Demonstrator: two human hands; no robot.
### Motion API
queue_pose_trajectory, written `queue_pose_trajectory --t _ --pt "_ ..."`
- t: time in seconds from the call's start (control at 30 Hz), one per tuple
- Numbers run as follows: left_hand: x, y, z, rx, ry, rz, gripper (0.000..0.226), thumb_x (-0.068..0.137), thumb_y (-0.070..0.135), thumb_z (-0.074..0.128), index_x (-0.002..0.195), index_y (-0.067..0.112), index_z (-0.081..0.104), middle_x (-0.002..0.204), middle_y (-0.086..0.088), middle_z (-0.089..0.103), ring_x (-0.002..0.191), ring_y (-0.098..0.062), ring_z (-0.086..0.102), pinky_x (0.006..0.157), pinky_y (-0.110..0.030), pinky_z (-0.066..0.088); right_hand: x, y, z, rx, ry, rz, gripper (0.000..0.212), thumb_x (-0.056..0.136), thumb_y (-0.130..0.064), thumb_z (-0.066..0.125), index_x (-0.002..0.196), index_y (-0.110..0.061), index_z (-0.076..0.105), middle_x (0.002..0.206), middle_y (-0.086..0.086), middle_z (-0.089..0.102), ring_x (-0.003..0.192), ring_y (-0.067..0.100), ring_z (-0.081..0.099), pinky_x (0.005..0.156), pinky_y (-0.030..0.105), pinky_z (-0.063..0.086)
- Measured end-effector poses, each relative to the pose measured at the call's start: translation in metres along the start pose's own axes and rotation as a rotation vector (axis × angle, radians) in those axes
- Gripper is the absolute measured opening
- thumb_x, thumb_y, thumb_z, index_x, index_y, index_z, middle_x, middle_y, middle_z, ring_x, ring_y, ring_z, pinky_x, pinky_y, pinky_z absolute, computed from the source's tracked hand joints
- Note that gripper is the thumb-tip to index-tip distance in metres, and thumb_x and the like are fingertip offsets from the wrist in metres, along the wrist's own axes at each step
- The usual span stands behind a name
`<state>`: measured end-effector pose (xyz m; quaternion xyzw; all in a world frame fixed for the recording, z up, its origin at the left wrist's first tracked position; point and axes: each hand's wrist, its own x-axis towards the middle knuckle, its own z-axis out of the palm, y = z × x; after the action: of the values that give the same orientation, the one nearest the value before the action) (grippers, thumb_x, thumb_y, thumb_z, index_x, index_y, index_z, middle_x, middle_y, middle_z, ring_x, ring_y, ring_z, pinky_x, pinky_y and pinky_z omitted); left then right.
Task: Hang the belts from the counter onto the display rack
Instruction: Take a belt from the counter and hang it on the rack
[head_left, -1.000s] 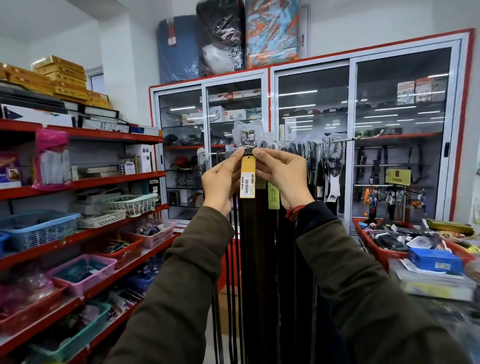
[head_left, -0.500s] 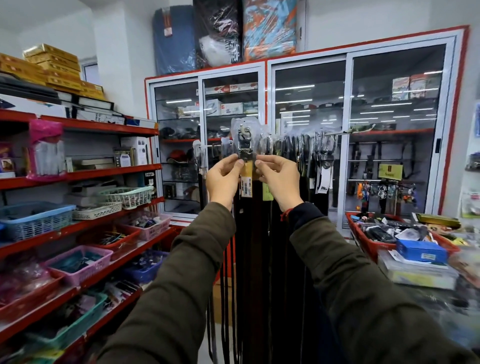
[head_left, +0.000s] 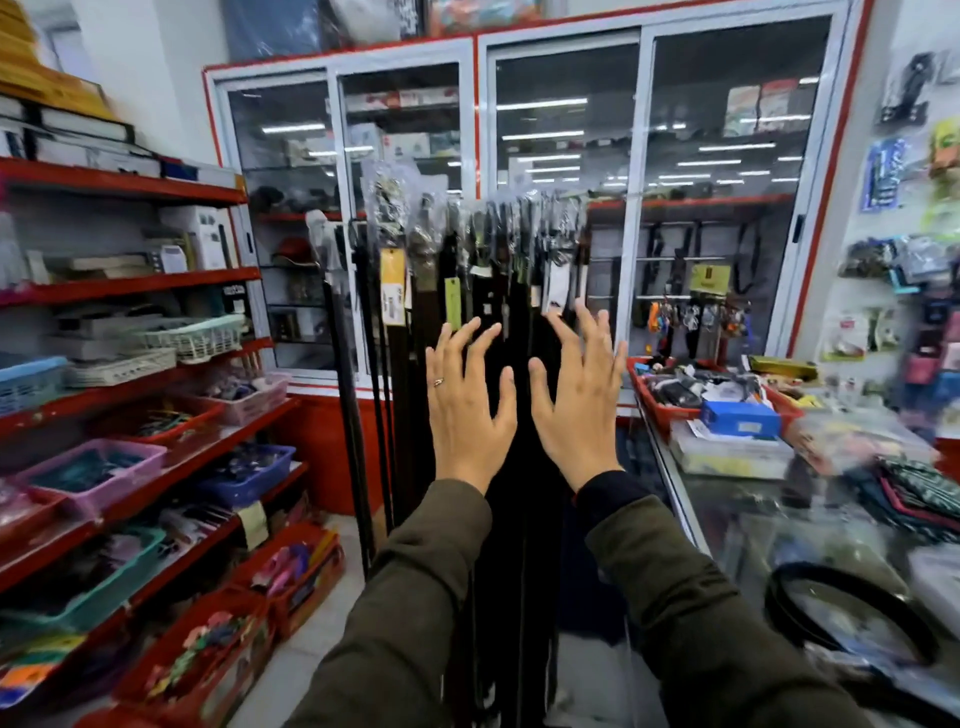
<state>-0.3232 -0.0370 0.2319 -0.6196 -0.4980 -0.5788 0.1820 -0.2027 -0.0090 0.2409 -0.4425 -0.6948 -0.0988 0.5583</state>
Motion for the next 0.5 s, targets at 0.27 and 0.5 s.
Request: queue_pose_trajectory --t 0.27,0.5 --pt "-0.100 0.045 0.053 -0.061 -0.245 -0.056 0.047 0.103 0.030 0.050 0.148 0.021 0.042 0.160 0.002 0.033 0.157 -0.021 0.013 0.129 -0.048 0.005 -0.093 0.076 -0.060 -0.242 -0.100 0.107 0.050 0.100 -0.030 0.048 0.149 -0.022 0.040 0.167 0.004 0.022 0.158 0.029 0.008 0.126 0.058 0.003" --pt "-0.192 0.094 0.101 -0.176 -0.481 -0.033 0.048 0.104 0.031 0.047 0.151 0.024 0.038 0.164 0.001 0.029 0.158 -0.022 0.011 0.129 -0.047 0.003 -0.190 0.148 -0.121 -0.393 -0.289 0.302 0.051 0.101 -0.032 0.047 0.150 -0.026 0.037 0.168 0.002 0.019 0.158 0.028 0.008 0.127 0.054 0.002"
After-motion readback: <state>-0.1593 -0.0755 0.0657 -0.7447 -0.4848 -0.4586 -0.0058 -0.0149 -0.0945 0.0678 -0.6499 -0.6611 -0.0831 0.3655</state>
